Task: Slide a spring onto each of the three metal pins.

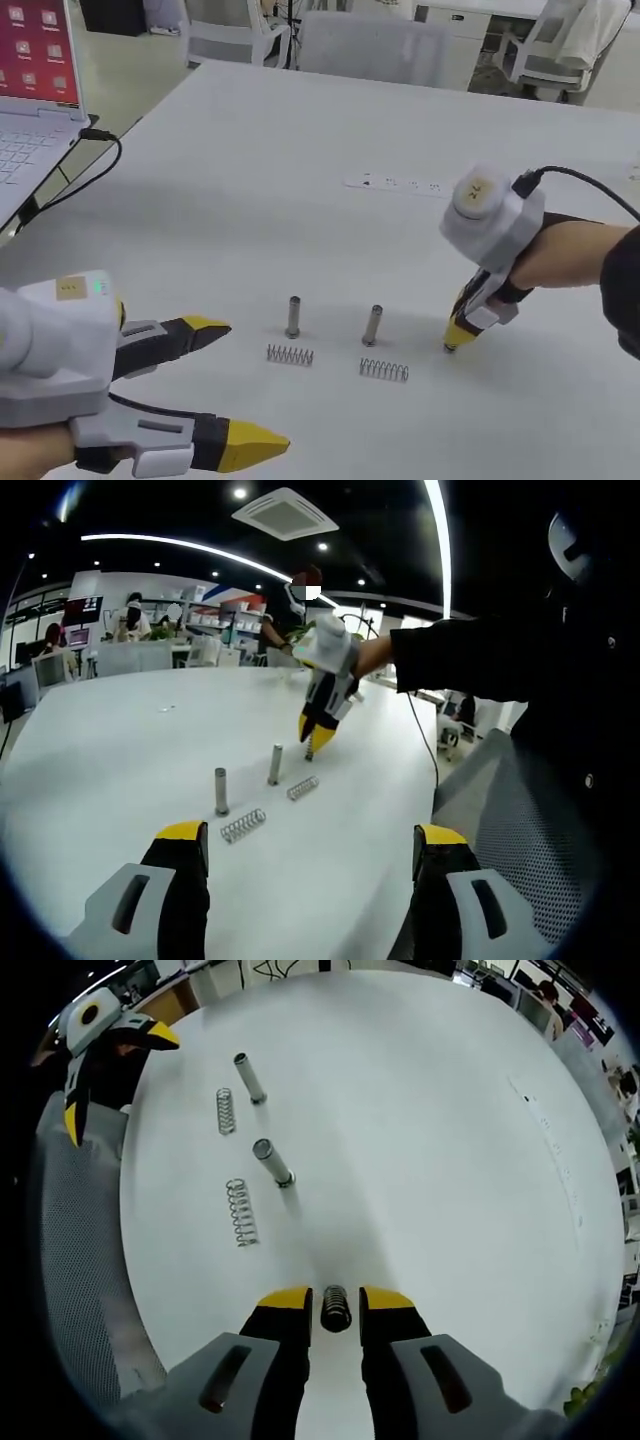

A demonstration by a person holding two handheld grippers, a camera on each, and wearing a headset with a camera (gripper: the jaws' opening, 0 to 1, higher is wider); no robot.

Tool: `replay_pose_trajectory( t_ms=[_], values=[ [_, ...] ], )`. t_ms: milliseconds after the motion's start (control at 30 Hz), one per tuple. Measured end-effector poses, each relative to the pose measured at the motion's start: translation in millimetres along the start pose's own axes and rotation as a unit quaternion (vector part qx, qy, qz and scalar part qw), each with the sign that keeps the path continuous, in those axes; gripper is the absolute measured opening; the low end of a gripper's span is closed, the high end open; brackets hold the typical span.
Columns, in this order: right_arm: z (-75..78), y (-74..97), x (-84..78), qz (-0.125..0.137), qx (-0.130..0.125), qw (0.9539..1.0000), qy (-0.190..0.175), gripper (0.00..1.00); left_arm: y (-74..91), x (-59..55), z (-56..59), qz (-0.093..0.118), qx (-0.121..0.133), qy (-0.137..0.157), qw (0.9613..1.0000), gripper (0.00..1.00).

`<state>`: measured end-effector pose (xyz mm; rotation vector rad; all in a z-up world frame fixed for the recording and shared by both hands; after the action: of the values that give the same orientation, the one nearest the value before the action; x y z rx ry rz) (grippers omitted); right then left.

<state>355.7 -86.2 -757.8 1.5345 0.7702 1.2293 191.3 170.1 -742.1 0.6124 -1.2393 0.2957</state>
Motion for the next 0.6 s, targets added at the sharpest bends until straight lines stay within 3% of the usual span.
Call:
replay_pose_trajectory(
  t_ms=[600],
  values=[
    [-17.9,12.2,23.7,0.016,-0.008,0.9985,0.052,0.20,-0.2,0.7,1.3,0.001,0.000,0.000,1.0000,0.80]
  ],
)
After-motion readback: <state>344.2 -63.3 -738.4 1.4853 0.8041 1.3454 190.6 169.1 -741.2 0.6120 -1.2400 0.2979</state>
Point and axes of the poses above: the centre of the closed fingertips' face, and the gripper's own axes: y roughly backward along the fingers, z roughly to its right, x roughly out of its top, the point moved 8 cm from there along y, roughly backward along the fingers, and after that the axes turned 4 degrees about z, right-handed, at the moved point
